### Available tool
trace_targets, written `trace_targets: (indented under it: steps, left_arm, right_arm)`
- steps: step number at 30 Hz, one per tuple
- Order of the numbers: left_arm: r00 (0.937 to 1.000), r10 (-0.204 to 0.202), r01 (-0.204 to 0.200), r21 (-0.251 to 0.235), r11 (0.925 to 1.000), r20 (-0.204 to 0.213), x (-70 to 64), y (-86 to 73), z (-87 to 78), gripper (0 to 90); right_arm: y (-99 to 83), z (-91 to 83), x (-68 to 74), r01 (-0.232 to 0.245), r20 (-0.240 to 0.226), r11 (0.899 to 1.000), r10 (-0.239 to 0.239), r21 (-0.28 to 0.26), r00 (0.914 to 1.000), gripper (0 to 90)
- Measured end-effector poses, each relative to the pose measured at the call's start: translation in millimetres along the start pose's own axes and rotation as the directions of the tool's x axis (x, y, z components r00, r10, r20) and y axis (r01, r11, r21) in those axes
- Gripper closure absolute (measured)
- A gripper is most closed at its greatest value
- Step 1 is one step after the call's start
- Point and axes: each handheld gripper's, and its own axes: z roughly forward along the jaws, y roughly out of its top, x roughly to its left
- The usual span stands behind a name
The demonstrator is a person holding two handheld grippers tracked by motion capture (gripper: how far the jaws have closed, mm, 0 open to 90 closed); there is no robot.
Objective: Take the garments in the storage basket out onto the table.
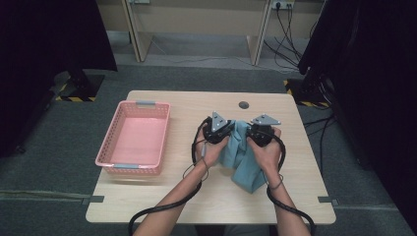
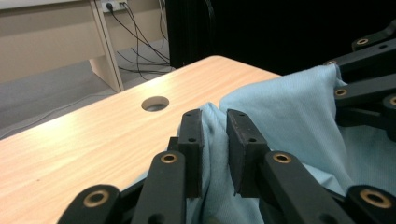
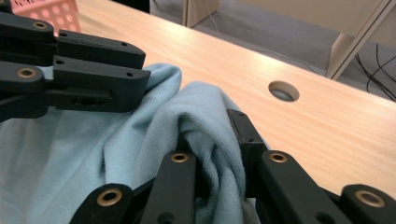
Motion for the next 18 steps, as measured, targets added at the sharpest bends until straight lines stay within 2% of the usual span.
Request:
trace_targets:
  steps: [8, 18]
  left_arm:
    - [0.9999, 0.011, -0.011, 0.020, 0.9997, -0.002, -1.8, -7.0, 7.3, 74.7]
    - [0.9999, -0.012, 0.011, 0.037, 0.9992, 0.008, -0.2, -13.5, 13.7, 71.9]
  right_arm:
    - [-13.0, 8.8, -1.8, -0.012, 0.005, 1.000, 0.011, 0.028, 0.9999, 81.0]
    - [-25.3, 18.7, -5.1, -0.032, 0.010, 0.997, 0.032, 0.064, 0.9994, 80.9]
